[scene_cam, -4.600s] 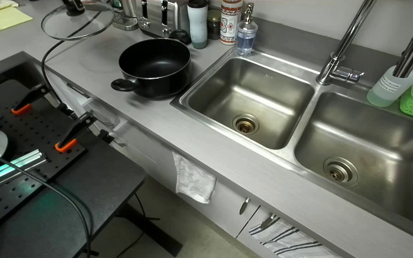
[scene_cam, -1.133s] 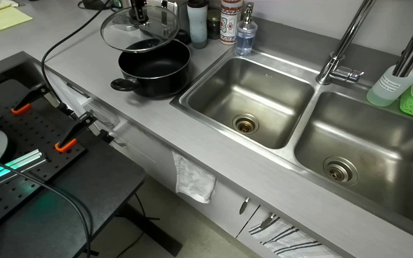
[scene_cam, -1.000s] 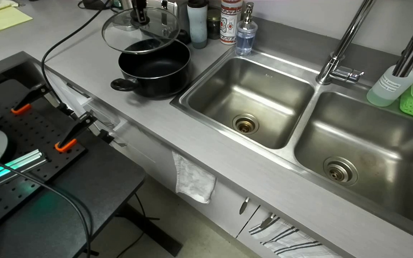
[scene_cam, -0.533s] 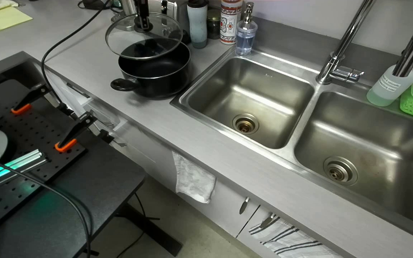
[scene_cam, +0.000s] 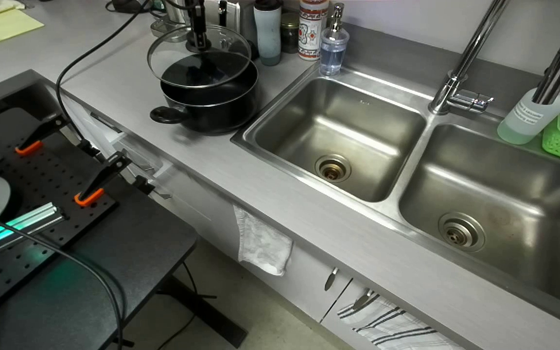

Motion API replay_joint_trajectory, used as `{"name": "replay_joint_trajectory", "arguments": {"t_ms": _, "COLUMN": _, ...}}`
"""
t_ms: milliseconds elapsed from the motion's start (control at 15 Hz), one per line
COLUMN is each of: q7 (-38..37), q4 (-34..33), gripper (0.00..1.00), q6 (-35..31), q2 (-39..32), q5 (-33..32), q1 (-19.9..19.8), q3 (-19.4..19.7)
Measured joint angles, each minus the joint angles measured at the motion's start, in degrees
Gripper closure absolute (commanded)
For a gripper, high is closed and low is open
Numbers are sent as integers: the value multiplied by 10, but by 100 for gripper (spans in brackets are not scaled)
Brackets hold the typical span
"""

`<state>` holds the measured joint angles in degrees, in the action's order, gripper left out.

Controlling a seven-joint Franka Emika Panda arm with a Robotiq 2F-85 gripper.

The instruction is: Put the glass lid on top of the black pot.

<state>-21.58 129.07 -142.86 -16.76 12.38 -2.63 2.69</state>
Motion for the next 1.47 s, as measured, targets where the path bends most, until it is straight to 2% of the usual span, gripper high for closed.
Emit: {"name": "replay_joint_trajectory", "arguments": {"t_ms": 1467, "q7": 0, "q4": -24, "gripper": 73, "q6": 0, "q2": -50, "q5": 8, "q1": -5, "q3": 16}}
